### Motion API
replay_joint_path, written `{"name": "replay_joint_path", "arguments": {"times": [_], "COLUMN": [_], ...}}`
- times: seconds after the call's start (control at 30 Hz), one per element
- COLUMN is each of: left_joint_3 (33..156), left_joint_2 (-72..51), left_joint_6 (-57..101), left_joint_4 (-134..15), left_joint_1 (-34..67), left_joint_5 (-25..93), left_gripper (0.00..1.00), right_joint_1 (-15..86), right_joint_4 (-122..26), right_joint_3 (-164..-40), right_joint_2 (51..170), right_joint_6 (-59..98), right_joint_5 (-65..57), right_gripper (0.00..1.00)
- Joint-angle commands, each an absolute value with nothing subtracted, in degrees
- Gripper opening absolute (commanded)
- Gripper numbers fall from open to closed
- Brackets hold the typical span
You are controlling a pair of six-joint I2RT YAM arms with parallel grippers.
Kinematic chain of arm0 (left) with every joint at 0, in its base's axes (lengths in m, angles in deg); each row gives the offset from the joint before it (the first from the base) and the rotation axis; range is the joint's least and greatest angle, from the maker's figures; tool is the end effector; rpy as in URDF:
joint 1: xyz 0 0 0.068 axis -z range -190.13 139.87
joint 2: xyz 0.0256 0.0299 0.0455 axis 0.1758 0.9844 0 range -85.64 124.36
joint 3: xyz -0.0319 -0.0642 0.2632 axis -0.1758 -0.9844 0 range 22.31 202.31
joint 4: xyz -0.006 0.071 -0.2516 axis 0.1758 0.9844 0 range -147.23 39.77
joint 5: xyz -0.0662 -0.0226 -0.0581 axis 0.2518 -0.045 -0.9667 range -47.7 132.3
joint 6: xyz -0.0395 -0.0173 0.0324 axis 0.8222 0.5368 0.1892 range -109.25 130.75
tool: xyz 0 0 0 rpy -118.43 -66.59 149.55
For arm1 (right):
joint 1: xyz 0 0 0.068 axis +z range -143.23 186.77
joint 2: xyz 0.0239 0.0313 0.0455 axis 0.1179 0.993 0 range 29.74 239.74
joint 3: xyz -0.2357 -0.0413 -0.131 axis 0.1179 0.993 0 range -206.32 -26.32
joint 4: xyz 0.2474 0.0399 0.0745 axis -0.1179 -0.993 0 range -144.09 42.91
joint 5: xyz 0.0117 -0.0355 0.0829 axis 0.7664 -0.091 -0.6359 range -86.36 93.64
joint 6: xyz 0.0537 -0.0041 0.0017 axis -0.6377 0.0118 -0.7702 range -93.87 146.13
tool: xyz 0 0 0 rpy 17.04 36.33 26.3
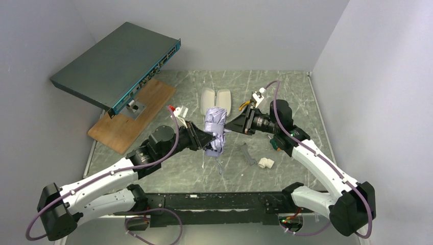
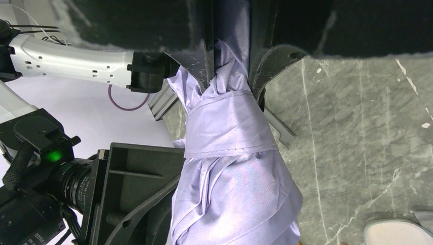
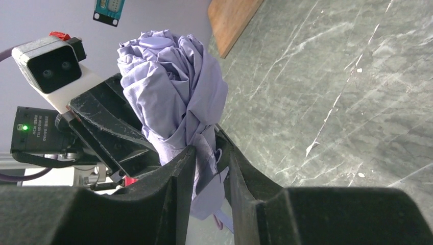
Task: Open the umbrella
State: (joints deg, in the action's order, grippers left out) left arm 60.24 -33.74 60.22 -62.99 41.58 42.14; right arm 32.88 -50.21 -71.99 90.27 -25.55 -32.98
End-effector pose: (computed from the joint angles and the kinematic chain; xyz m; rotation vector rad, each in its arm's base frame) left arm 0.1350 -0.1710 0.3047 0.0393 1.8989 -1.2724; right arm 0.2061 0.1247 0.3069 -0.0273 2.1231 1.4739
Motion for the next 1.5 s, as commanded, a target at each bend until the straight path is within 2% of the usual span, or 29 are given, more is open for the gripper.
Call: {"name": "replay_joint_path", "arguments": {"times": [0.0, 0.17, 0.37, 0.6, 0.83, 1.2, 1.47], "left_joint_3": [62.6, 63.5, 64.3, 66.6, 70.8, 72.8, 74.4], "left_joint_2": [-33.8, -32.9, -32.5, -30.2, -28.9, -30.0, -31.0], "left_joint_6": [61.7, 61.6, 61.4, 61.1, 60.6, 61.0, 60.8], "left_joint_4": [-70.2, -69.7, -68.5, -68.6, -65.7, -66.1, -65.9], "left_joint_1": [41.4, 41.4, 41.4, 41.4, 41.4, 41.4, 41.4], "left_joint_5": [42.0, 41.9, 43.0, 44.0, 42.8, 42.8, 42.8], "left_gripper": [0.00, 0.00, 0.00, 0.00, 0.00, 0.00, 0.00], "right_joint_1": [33.8, 34.1, 34.2, 35.2, 43.9, 49.8, 50.5], "right_joint_4": [-47.4, -45.7, -44.9, -47.8, -65.3, -64.8, -62.7], "right_joint_3": [-72.0, -72.1, -72.0, -73.4, -82.2, -82.2, -80.4], "right_joint_2": [90.7, 91.4, 91.0, 91.6, 94.6, 97.3, 98.6], "right_joint_6": [-25.9, -25.8, -26.2, -22.7, -9.2, -8.4, -9.6], "right_joint_5": [-33.9, -33.8, -33.2, -32.1, -15.0, -9.7, -10.2], "right_gripper": [0.32, 0.23, 0.00, 0.00, 0.00, 0.00, 0.00]}}
